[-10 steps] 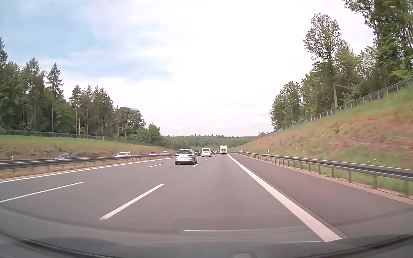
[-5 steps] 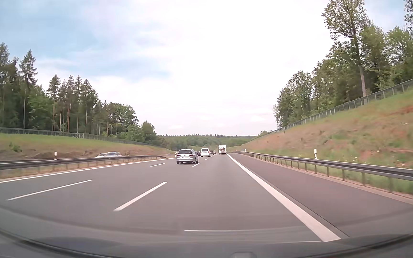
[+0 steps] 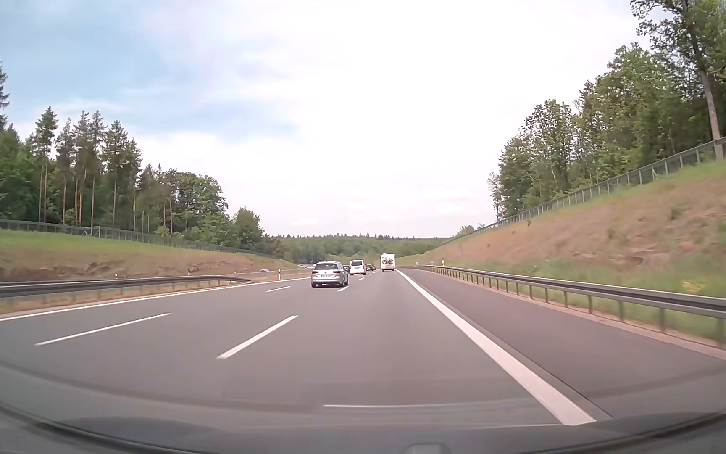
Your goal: Follow the waypoints while adhering to traffic rules and regulations
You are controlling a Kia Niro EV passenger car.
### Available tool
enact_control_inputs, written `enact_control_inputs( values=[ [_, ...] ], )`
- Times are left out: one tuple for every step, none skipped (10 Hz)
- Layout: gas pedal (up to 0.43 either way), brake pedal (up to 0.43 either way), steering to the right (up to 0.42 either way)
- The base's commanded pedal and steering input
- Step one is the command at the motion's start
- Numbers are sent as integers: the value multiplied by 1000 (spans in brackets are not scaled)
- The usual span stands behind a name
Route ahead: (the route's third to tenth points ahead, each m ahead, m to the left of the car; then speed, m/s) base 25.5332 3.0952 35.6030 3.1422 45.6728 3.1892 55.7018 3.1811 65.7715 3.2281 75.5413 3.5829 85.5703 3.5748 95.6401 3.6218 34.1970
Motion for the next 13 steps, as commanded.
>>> enact_control_inputs(
  values=[
    [0,0,0],
    [0,0,0],
    [0,0,0],
    [0,0,0],
    [0,0,0],
    [0,0,0],
    [0,0,-2],
    [0,0,-2],
    [0,0,-2],
    [0,0,-3],
    [0,0,-3],
    [0,0,-3],
    [0,0,-2]
  ],
)
